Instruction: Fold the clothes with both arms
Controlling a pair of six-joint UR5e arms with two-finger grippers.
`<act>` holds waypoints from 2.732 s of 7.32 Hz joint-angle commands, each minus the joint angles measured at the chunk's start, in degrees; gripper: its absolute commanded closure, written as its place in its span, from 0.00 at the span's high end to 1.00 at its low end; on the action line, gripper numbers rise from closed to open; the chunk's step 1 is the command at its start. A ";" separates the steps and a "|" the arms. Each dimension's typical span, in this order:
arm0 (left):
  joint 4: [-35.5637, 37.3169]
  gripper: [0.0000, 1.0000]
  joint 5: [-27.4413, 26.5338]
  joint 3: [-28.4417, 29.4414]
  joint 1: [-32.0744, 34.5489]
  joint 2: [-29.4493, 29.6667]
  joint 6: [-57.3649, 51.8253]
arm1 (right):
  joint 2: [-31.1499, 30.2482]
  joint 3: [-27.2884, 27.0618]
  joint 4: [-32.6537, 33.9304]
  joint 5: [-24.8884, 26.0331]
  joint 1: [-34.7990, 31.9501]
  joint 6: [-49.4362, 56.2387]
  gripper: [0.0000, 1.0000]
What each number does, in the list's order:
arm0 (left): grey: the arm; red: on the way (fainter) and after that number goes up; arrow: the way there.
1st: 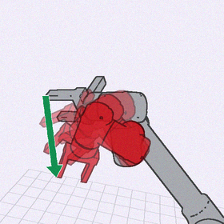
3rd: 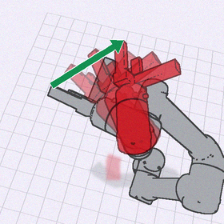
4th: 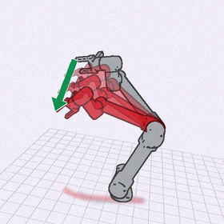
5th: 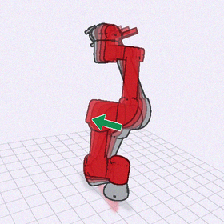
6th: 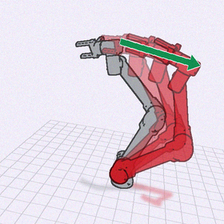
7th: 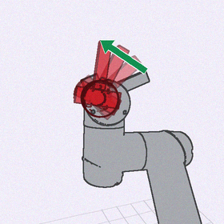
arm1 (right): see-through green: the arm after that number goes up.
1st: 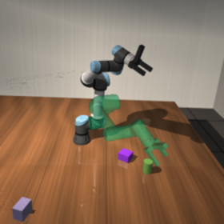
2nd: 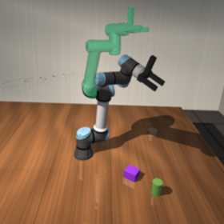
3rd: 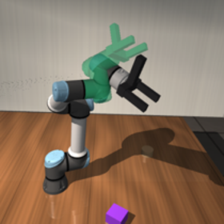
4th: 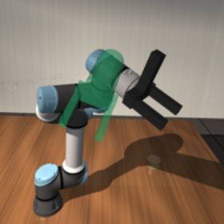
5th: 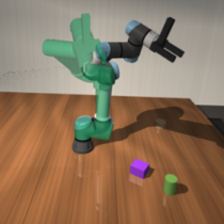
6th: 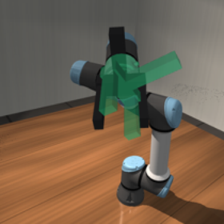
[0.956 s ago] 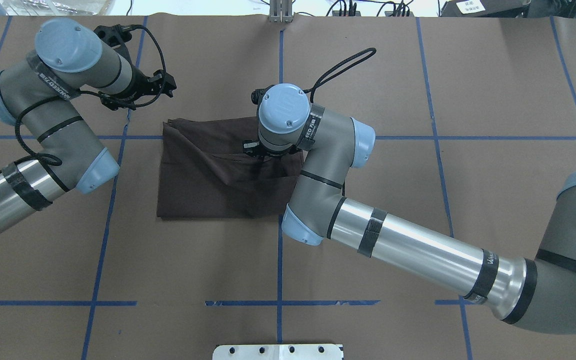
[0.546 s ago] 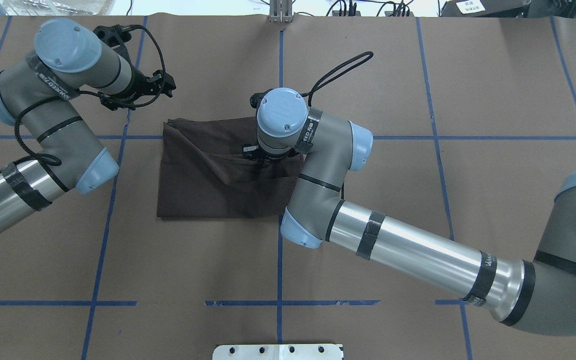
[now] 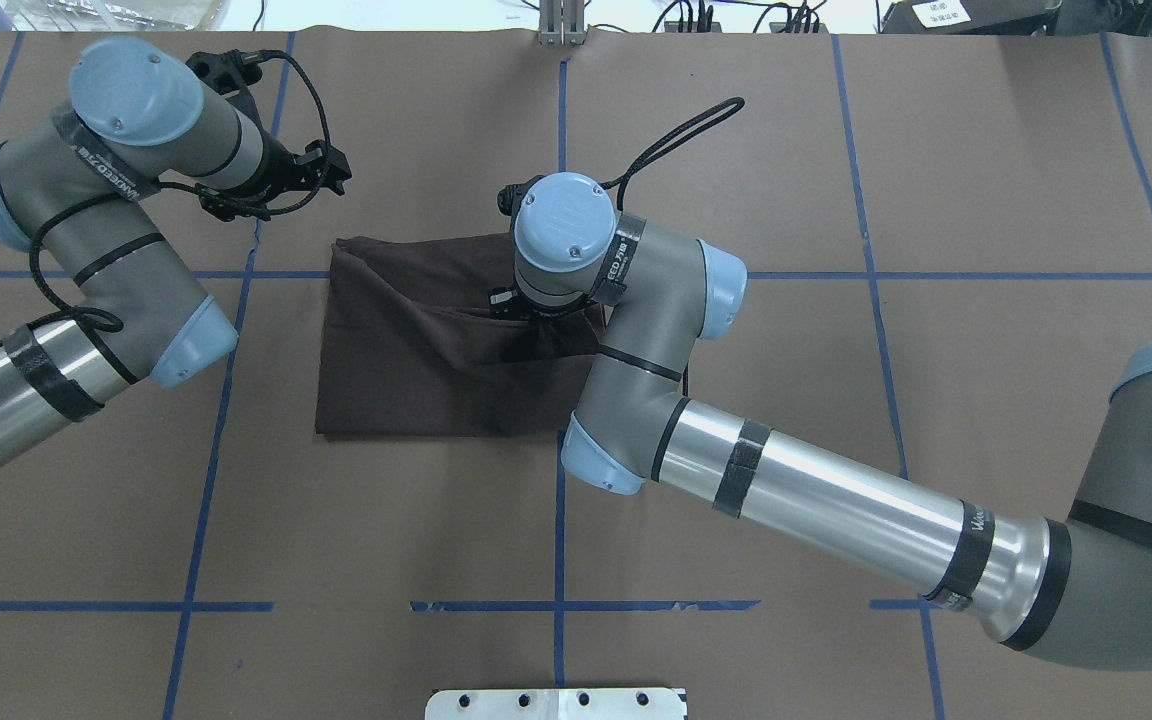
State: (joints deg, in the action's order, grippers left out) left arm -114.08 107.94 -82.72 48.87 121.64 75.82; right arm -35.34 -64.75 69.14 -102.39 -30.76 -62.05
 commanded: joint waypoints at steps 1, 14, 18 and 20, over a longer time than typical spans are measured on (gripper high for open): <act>0.00 1.00 -0.01 0.02 -0.09 0.00 -0.05 | 0.01 -0.21 -0.06 0.00 -0.26 0.09 0.10; 0.00 1.00 -0.01 0.19 -0.09 0.00 0.21 | -0.08 -1.61 0.38 -0.53 -1.58 0.17 0.21; 0.00 1.00 -0.01 0.19 -0.09 0.00 0.47 | -0.08 -1.52 0.47 -0.35 -1.58 -0.09 0.00; 0.00 1.00 -0.01 0.19 -0.09 0.00 0.47 | 0.01 -1.61 0.82 -0.18 -1.67 -0.09 0.00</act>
State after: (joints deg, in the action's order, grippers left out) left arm -114.08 107.93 -82.53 48.79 121.64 76.24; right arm -35.34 -66.28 69.83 -102.67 -32.37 -62.16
